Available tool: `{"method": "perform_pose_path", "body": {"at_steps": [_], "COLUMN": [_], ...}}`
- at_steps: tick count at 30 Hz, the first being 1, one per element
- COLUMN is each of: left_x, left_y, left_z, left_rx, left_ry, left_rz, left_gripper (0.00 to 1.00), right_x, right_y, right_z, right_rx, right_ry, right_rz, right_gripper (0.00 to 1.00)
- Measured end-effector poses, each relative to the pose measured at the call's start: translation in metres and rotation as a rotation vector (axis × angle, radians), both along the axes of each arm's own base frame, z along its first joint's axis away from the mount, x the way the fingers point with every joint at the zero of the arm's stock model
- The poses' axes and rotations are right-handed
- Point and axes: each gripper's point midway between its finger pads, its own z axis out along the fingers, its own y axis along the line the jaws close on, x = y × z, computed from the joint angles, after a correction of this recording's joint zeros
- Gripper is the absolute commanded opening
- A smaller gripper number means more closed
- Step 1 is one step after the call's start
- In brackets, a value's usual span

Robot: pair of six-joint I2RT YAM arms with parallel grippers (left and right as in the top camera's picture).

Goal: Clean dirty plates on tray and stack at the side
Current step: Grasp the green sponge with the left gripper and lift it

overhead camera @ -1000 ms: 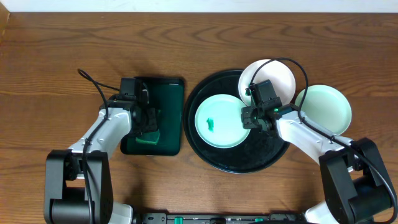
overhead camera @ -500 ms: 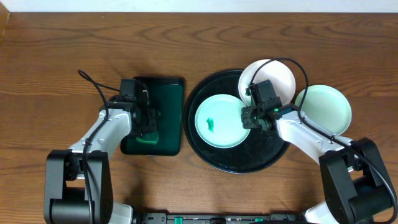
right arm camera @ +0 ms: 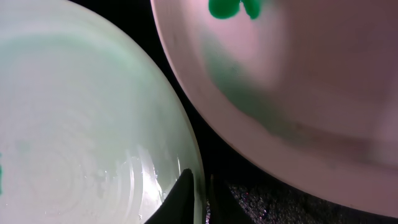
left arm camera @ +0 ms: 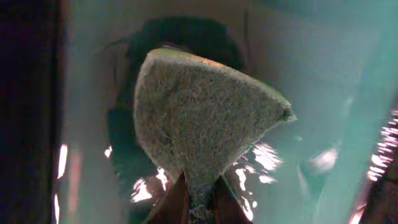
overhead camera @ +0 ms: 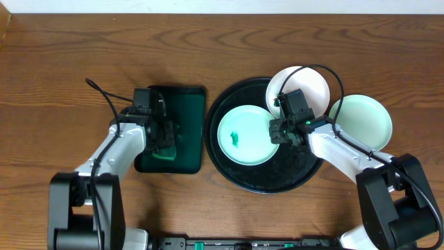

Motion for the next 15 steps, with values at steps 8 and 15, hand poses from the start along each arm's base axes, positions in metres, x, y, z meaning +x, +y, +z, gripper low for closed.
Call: {"method": "perform_pose_path", "body": {"at_steps": [8,15], "left_x": [0.015,0.008], "left_y": [-0.001,-0.001], "left_z": [0.078,0.121], "left_rx": [-0.014,-0.021], "left_ry": [-0.223,-0.335], "left_rz": [-0.001,0.0], "left_gripper": [0.07,0.07], "right_x": [0.0,0.0], "right_y": [0.002,0.002], "right_z": [0.0,0.0], "right_rx": [0.011,0.018], "right_ry": [0.001,0.004], "right_rz": [-0.005,-0.02], "right_gripper": [0.11,0.19]}}
